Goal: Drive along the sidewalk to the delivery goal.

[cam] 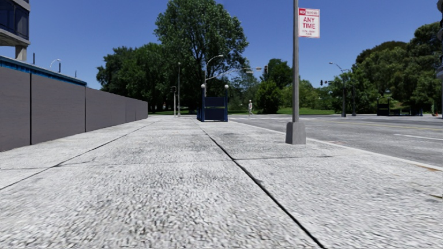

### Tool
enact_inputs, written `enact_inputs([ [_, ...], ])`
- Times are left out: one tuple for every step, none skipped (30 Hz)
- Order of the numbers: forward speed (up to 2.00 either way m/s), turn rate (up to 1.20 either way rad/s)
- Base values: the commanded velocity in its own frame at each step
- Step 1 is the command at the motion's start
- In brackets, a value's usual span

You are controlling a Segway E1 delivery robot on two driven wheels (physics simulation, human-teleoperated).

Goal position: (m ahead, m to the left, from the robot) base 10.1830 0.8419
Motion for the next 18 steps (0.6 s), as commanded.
enact_inputs([
  [1.89,0.00],
  [1.89,0.00],
  [1.89,0.00],
  [1.89,0.00],
  [1.89,0.00],
  [1.89,0.00],
  [1.89,0.00],
  [1.89,0.00],
  [1.89,0.00],
  [1.89,0.00],
  [1.89,0.00],
  [1.89,0.00],
  [1.89,0.00],
  [1.89,0.00],
  [1.89,0.00],
  [1.89,0.00],
  [1.89,0.00],
  [1.89,0.00],
])
